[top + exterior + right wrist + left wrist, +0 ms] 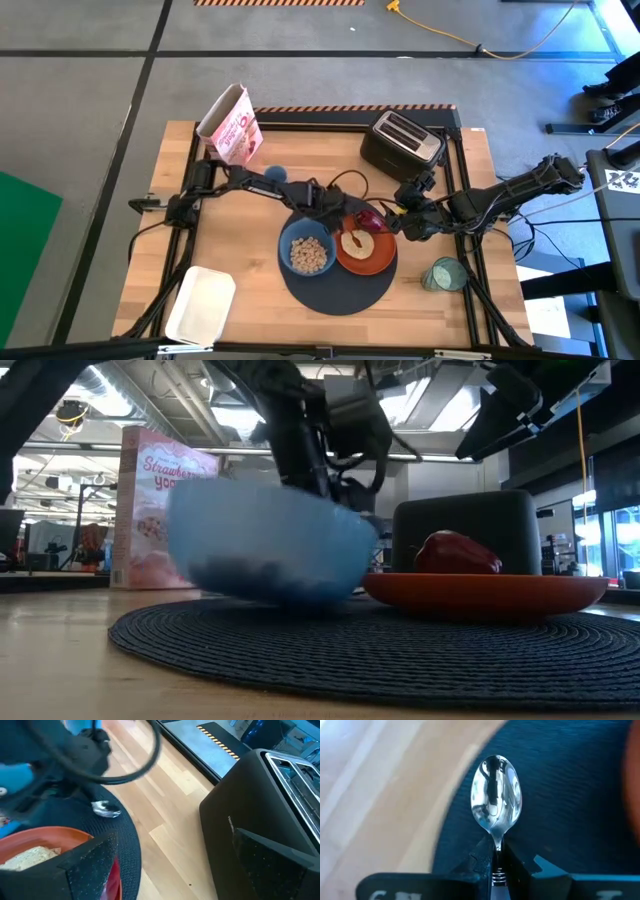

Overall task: Arrange a breakfast setting
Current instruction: Put the blue spoon on the mat

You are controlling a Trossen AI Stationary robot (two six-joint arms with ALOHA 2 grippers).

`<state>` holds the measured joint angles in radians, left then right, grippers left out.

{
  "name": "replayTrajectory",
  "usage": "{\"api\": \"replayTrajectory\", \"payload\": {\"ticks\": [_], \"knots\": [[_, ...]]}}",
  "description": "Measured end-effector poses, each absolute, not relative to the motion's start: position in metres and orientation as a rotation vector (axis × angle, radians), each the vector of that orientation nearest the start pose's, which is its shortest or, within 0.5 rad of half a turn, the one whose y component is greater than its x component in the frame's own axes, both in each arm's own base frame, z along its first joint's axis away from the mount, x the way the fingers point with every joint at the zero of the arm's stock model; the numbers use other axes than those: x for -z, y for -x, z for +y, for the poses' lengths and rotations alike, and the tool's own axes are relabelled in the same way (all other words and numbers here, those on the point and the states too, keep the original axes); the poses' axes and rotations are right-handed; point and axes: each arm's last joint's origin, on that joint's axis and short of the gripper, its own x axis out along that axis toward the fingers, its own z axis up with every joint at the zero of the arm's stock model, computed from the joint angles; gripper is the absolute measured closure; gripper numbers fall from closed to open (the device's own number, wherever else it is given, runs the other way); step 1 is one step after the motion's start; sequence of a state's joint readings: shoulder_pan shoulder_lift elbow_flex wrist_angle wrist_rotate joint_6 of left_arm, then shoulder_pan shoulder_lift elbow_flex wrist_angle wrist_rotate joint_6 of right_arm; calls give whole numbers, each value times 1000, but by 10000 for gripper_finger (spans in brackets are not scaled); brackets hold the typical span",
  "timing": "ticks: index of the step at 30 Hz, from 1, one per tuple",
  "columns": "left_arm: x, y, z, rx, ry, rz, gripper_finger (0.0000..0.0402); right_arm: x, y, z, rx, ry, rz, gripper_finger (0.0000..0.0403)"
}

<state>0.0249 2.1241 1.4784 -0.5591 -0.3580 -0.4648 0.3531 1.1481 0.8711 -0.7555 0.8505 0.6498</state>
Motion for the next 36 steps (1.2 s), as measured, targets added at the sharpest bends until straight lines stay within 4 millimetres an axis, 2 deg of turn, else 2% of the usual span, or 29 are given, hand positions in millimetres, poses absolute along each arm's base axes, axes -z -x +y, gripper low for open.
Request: {"api": "replayTrajectory", "payload": {"ticks": [4, 9, 16, 25, 28, 36], "knots": [[-138, -423, 35, -629, 218, 1089, 372, -260, -203, 52, 681, -15, 668, 20], [-154, -421, 43, -630, 222, 1055, 372, -260, -203, 52, 674, -18, 674, 20], [-164, -421, 35, -586, 239, 1035, 372, -260, -203, 52, 677, -15, 675, 20], [-166, -424, 22, -550, 231, 1008, 370, -260, -203, 52, 682, -13, 669, 20], [-165, -424, 22, -547, 227, 1007, 353, -260, -203, 52, 682, -14, 669, 20], [-158, -419, 30, -564, 259, 1029, 261, -260, -203, 52, 681, -14, 668, 20]]}}
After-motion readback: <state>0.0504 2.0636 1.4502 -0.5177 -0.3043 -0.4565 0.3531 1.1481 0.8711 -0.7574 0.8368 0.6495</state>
